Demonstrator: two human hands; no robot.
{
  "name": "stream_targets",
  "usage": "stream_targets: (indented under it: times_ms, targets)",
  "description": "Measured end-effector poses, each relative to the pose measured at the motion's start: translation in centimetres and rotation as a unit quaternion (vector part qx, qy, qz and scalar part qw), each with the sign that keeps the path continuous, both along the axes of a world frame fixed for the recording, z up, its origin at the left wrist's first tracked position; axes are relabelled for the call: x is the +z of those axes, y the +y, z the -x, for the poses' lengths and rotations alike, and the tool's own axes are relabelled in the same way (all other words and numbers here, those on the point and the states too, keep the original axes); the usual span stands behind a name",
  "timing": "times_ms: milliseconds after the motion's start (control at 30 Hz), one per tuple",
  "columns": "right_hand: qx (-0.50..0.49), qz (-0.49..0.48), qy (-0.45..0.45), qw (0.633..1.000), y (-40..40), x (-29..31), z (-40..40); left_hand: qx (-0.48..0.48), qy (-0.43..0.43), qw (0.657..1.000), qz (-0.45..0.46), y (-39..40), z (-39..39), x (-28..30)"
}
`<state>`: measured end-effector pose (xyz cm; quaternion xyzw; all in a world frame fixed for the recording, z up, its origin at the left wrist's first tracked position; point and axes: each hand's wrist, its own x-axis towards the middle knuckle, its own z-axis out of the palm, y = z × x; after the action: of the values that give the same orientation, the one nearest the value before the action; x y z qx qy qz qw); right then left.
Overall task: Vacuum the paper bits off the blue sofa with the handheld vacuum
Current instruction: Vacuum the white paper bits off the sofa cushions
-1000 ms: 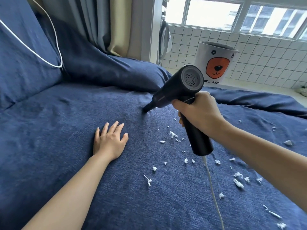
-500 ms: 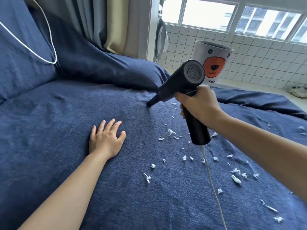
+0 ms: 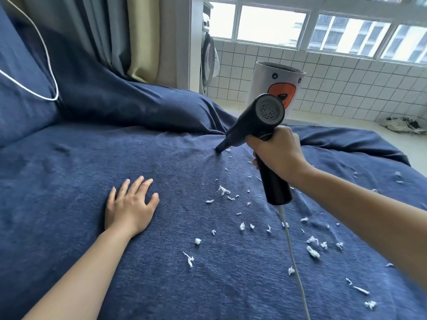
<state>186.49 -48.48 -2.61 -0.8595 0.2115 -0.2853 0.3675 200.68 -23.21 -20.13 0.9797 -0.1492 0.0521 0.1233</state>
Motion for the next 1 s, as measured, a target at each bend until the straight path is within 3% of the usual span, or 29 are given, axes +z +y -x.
stream_targets:
  times_ms: [333, 533, 767, 1000]
  targets:
    - [-0.048, 0.012, 0.004, 0.999, -2.4, -0.4, 0.8, 0.001, -0.003, 1.0, 0.0, 0.1, -0.1, 0.0]
    - [-0.002, -0.01, 0.003, 1.0, -1.4, 0.5, 2.1, 0.002, 0.0, 1.0, -0.002, 0.1, 0.1, 0.1]
    - [-0.008, 0.047, 0.003, 0.999, -2.8, -0.2, 2.0, 0.001, 0.004, 1.0, 0.002, 0.0, 0.2, 0.3]
    - [-0.003, -0.019, -0.03, 0.999, -3.5, -2.0, -1.5, 0.004, -0.012, 1.0, 0.003, -0.2, -0.1, 0.1]
